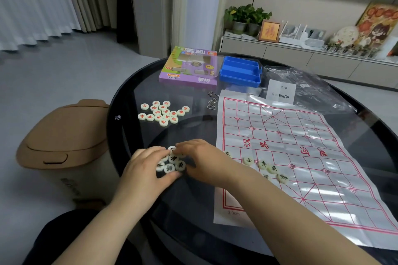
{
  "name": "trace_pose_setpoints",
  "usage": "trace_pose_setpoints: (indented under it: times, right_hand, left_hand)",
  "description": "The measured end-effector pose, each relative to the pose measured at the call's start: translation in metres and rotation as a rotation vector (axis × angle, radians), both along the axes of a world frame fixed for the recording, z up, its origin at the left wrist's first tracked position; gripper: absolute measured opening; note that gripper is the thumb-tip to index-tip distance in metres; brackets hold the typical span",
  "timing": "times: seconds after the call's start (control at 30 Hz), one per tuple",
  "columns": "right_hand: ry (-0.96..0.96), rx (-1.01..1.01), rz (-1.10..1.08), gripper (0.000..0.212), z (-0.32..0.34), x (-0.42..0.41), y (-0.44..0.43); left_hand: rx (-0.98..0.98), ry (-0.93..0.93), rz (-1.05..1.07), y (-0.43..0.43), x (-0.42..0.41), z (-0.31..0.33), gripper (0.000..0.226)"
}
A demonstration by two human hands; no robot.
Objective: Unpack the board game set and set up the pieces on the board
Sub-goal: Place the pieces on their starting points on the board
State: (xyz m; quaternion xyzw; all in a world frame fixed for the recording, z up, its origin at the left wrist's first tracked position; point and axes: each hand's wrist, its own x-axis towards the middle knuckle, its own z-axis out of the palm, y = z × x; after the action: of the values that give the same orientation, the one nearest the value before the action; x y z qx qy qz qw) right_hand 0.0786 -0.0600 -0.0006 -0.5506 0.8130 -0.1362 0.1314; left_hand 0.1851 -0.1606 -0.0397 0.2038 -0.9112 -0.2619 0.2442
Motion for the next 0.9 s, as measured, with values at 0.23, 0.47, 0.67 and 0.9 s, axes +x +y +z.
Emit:
trace_pose_setpoints:
  times: [0.23, 0.47, 0.67, 0.9]
  right_hand:
    - [0.173, 0.008, -0.021, 0.03, -0.006, 0.0, -0.004]
    - [0.164, -0.046, -0.06, 0.03, -0.007, 0.001, -0.002]
    - [0.073, -0.113, -0.184, 0.029, 0.01, -0.015, 0.025]
    - [0.005, 0.009, -0.46, 0.025, 0.022, -0.058, 0.089]
  left_hand:
    - [-0.011, -0.004, -0.008, -0.009, 0.001, 0.002, 0.038]
    - [-0.008, 0.005, -0.044, -0.011, 0.001, 0.002, 0.025]
    - [0.004, -0.068, -0.061, -0.016, -0.003, 0.006, 0.02]
    - [0.077, -0.036, -0.051, -0.016, -0.003, 0.023, 0.02]
